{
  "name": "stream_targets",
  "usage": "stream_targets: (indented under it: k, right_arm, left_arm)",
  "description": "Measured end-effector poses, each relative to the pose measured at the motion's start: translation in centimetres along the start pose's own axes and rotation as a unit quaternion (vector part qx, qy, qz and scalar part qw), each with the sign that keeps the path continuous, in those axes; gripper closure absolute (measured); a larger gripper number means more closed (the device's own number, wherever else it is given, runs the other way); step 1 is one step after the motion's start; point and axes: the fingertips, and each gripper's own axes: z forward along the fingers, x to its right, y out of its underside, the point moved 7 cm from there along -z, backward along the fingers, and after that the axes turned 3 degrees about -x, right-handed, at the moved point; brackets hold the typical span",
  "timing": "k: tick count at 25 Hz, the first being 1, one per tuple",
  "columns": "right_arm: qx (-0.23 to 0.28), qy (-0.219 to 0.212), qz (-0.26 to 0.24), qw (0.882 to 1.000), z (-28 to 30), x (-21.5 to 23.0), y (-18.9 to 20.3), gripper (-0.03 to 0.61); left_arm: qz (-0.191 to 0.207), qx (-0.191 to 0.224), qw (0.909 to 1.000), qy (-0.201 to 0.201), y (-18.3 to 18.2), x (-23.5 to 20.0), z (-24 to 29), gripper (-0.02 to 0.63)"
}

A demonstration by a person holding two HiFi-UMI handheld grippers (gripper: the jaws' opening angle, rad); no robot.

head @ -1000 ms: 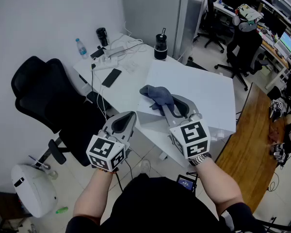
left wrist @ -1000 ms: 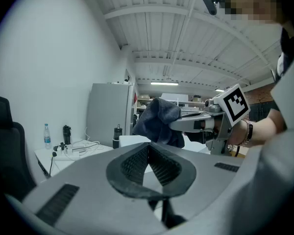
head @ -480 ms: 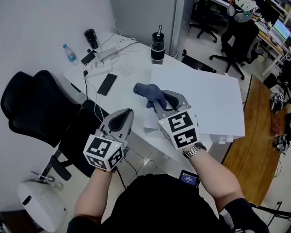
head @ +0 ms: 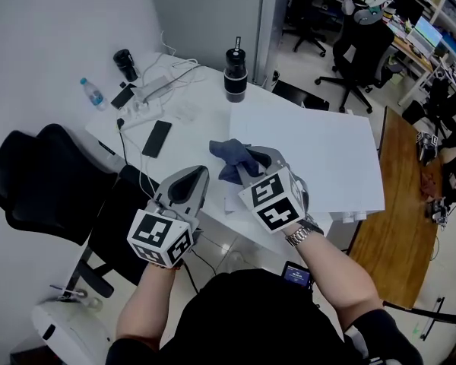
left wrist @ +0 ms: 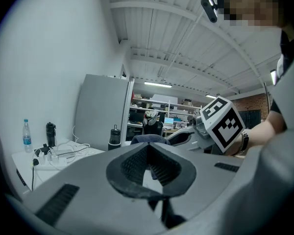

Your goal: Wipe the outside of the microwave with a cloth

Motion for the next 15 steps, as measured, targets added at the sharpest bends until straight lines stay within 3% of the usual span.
stream_targets:
  k: [15]
  right_arm:
    - [-0.030, 0.065, 0.040, 0.997, -2.3, 4.9, 3.3, 0.502]
  left_arm:
    - [0.016, 0.008, 0.9969, 0.076, -2.0, 1.7, 4.1, 0.609]
